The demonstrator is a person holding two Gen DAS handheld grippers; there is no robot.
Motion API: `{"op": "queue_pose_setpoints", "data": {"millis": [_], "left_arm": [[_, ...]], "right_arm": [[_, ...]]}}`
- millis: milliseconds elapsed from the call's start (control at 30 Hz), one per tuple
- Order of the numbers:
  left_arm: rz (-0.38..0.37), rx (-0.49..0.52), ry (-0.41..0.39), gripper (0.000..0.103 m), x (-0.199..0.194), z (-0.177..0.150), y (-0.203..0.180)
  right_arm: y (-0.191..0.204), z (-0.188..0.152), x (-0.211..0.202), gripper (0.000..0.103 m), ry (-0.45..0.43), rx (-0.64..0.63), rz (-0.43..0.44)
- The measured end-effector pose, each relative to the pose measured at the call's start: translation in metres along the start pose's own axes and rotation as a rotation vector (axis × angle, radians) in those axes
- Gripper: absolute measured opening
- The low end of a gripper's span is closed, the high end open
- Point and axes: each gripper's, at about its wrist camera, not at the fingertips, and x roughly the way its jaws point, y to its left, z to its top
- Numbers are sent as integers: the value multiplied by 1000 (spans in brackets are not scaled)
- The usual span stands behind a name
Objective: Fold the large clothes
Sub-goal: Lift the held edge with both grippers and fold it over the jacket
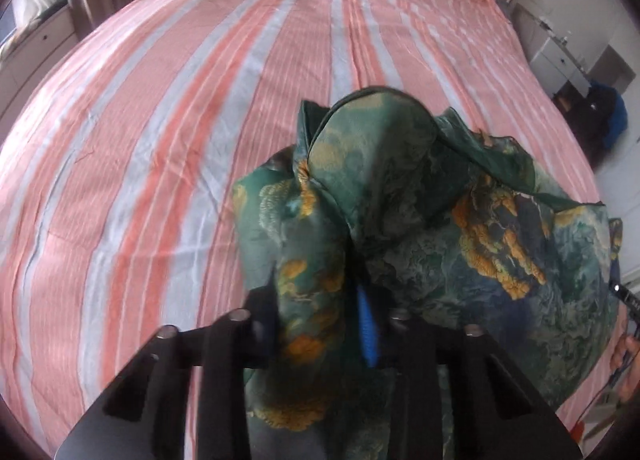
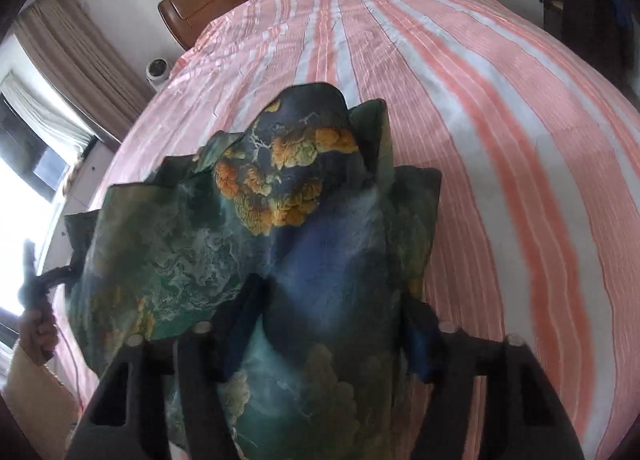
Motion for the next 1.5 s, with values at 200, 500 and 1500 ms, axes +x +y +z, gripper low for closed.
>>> {"op": "queue_pose_setpoints", "data": {"millis": [200,500,1500], "left_arm": [[-68,-22,-236,10,-67,26,-3],[42,-112,-77,19,68,18,24],[39,-272,-126,100,55,-5,57]], "right_arm": [[14,21,-62,15,-232,-15,-43],[-18,29,51,20,-89,120,-41],[-29,7,42,41,-207,161,67]]}}
